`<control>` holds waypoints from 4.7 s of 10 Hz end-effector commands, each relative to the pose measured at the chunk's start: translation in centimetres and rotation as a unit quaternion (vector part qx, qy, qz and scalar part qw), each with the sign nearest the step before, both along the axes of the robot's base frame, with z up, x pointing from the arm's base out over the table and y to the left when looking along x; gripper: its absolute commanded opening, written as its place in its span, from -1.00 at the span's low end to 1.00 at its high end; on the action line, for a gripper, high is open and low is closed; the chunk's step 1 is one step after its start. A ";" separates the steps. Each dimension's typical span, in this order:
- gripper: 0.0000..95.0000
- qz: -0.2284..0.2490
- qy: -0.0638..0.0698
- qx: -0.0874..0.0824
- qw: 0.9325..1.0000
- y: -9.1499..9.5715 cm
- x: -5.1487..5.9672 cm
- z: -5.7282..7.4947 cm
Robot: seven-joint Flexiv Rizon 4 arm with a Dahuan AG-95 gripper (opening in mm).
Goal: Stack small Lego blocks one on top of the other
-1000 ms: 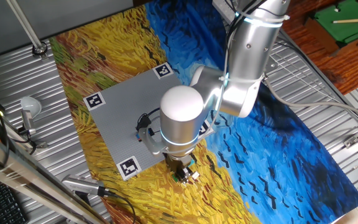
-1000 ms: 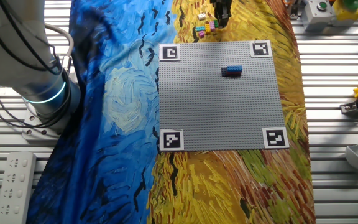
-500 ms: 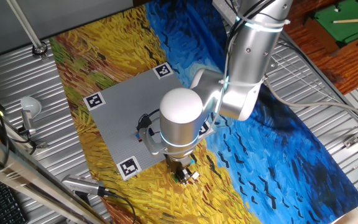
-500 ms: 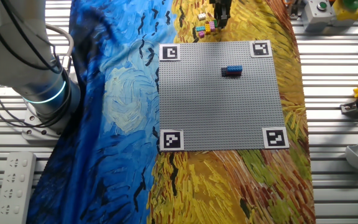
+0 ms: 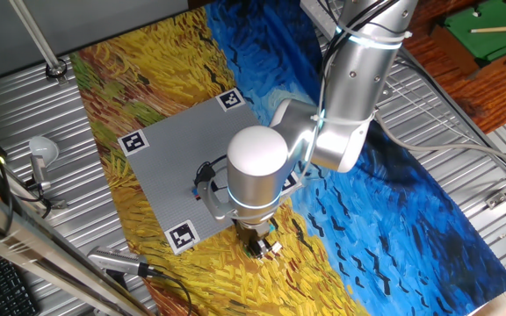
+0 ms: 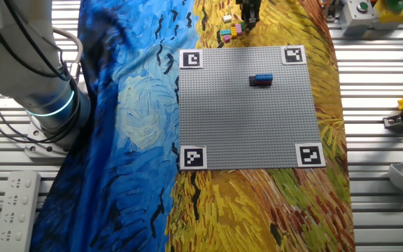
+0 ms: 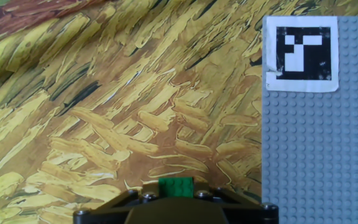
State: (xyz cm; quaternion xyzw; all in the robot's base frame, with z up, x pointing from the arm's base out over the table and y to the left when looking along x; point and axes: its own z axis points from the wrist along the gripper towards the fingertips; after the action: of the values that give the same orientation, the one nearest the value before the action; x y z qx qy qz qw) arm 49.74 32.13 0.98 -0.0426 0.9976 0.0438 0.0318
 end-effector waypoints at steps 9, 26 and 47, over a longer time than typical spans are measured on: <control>-0.60 0.003 -0.001 -0.001 1.000 0.1 0.1 -0.2; 0.60 0.025 -0.007 0.001 1.000 0.0 0.3 0.4; 0.20 0.021 0.001 -0.039 0.999 0.5 -0.2 -0.8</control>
State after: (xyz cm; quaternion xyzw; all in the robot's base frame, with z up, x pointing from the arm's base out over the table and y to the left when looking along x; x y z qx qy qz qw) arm 49.51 32.61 0.17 -0.0640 0.9975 0.0059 0.0281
